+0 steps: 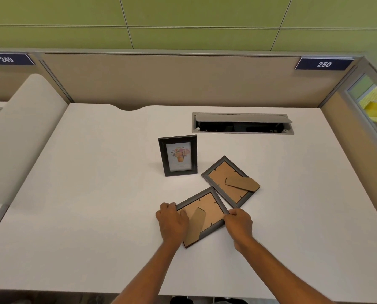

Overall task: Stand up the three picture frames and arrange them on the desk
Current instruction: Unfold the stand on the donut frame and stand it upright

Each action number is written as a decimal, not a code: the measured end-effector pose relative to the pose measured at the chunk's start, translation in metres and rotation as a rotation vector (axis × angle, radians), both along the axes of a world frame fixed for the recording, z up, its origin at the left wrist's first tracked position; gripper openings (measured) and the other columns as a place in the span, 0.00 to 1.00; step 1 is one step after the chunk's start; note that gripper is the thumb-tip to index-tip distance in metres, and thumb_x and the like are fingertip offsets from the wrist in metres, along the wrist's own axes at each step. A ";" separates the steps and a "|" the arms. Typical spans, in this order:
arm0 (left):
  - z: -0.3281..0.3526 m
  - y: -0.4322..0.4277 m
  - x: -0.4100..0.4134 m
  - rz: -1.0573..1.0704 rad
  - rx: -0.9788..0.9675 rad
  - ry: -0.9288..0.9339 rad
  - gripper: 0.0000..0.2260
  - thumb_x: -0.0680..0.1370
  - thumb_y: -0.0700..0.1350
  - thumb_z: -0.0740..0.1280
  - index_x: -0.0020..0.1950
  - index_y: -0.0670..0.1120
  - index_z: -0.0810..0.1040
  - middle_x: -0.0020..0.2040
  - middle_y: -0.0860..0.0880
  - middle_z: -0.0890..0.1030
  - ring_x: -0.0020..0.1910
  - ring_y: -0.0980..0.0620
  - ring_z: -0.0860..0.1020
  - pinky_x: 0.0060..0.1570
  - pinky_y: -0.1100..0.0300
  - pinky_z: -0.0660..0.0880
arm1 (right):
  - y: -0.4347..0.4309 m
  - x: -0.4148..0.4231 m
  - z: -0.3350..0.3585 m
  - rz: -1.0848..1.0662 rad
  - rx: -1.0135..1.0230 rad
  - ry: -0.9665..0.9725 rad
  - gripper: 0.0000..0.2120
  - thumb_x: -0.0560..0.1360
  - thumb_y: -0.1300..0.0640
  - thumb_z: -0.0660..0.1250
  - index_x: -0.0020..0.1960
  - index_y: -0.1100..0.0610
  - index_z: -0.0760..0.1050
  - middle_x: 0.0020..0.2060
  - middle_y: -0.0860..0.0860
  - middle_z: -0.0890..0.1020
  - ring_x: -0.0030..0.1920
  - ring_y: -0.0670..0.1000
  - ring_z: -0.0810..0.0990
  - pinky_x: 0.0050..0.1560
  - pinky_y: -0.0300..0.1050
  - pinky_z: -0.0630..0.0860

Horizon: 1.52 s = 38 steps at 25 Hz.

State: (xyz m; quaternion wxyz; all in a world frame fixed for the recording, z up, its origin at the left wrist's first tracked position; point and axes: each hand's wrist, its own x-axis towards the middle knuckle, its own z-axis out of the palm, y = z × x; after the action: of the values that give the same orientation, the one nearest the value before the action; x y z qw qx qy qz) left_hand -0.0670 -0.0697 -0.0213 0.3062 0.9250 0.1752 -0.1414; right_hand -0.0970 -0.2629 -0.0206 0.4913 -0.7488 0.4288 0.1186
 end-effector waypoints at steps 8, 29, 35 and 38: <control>0.006 0.007 0.012 0.013 -0.114 0.025 0.13 0.83 0.50 0.68 0.51 0.40 0.82 0.60 0.40 0.80 0.63 0.36 0.76 0.60 0.47 0.77 | -0.019 0.013 0.026 -0.003 0.098 -0.092 0.04 0.81 0.57 0.74 0.49 0.56 0.83 0.48 0.52 0.86 0.45 0.54 0.87 0.38 0.42 0.84; 0.044 0.018 -0.003 -0.167 -0.214 -0.358 0.15 0.87 0.46 0.67 0.74 0.47 0.81 0.54 0.51 0.88 0.49 0.49 0.87 0.49 0.51 0.86 | 0.021 0.080 0.099 0.143 0.205 -0.353 0.07 0.81 0.57 0.71 0.46 0.55 0.86 0.43 0.55 0.89 0.42 0.54 0.90 0.43 0.44 0.89; 0.061 0.023 0.003 0.119 -0.867 -0.137 0.13 0.84 0.53 0.73 0.67 0.52 0.84 0.59 0.53 0.90 0.57 0.50 0.90 0.51 0.57 0.88 | 0.014 0.074 0.087 0.229 0.250 -0.327 0.07 0.83 0.56 0.71 0.60 0.53 0.80 0.54 0.49 0.84 0.56 0.51 0.84 0.55 0.53 0.85; 0.065 0.026 0.005 0.208 -1.149 -0.034 0.14 0.84 0.52 0.72 0.68 0.49 0.83 0.60 0.47 0.91 0.59 0.44 0.90 0.54 0.49 0.88 | 0.014 0.069 0.081 0.322 0.405 -0.297 0.08 0.84 0.53 0.70 0.62 0.54 0.80 0.54 0.49 0.89 0.56 0.50 0.88 0.53 0.50 0.85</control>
State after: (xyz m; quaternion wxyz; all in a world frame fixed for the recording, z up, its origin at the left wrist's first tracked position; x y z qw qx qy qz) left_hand -0.0624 -0.0435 0.0439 0.7738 0.5907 0.1555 -0.1679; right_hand -0.0281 -0.2492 0.0608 0.6630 -0.7031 0.1952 0.1674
